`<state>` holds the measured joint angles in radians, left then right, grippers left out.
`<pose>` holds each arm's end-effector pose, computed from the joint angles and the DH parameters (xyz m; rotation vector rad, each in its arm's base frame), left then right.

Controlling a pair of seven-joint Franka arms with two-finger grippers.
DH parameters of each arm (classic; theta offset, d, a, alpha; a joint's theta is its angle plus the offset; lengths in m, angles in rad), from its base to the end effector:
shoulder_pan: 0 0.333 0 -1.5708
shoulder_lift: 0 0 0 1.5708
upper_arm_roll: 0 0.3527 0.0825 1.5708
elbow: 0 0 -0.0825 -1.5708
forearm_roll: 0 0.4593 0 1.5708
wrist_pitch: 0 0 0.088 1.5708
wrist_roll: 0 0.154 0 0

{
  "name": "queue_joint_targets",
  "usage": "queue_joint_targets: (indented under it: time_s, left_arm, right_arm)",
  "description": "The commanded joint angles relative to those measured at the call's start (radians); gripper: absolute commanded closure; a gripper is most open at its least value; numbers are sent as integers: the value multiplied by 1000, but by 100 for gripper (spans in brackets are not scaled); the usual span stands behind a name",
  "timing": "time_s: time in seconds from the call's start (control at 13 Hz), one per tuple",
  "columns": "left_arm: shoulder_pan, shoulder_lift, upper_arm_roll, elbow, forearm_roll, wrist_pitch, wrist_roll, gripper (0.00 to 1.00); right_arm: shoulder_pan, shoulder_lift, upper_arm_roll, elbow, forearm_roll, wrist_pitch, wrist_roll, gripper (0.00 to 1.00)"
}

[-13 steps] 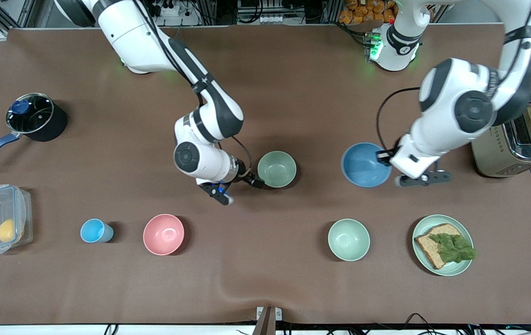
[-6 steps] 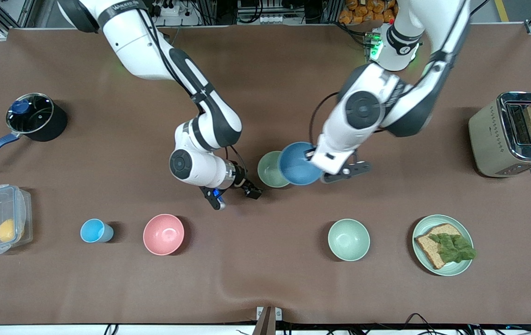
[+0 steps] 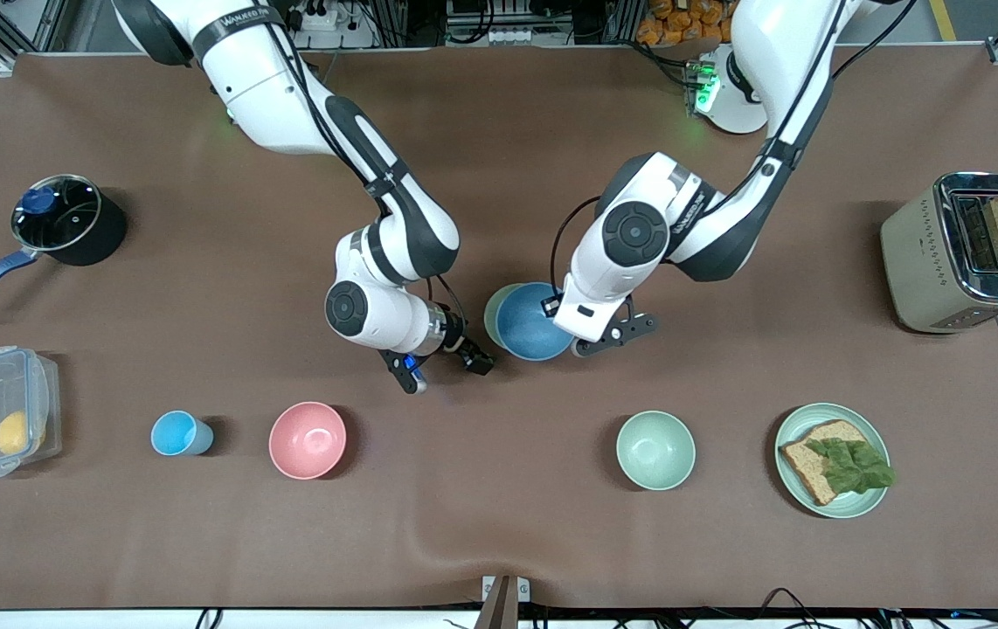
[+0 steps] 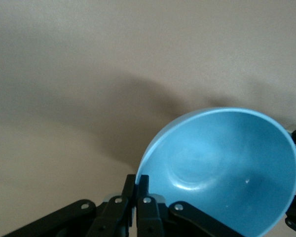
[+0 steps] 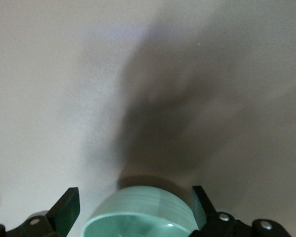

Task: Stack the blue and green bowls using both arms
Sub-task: 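Lower the blue bowl into the green bowl and open the left gripper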

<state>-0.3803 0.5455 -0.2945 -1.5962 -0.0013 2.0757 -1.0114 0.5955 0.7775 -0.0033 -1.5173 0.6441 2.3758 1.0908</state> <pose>0.6094 -0.4603 0.2689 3.0108 0.5705 -0.2201 0.6581 0.4745 0.1441 -2.4438 1.2595 0.4064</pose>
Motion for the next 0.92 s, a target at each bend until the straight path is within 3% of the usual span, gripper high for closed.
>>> queue_joint_targets:
  time_s: [0.0,0.85]
  left_arm:
    - [-14,14,5,9,-8,17,-42,100]
    - [-14,17,-2,-79,-54,106,-85,100]
  right_arm:
    - [32,29,0,5,19,80,58,0]
    - [18,37,0,5,2,68,23,0]
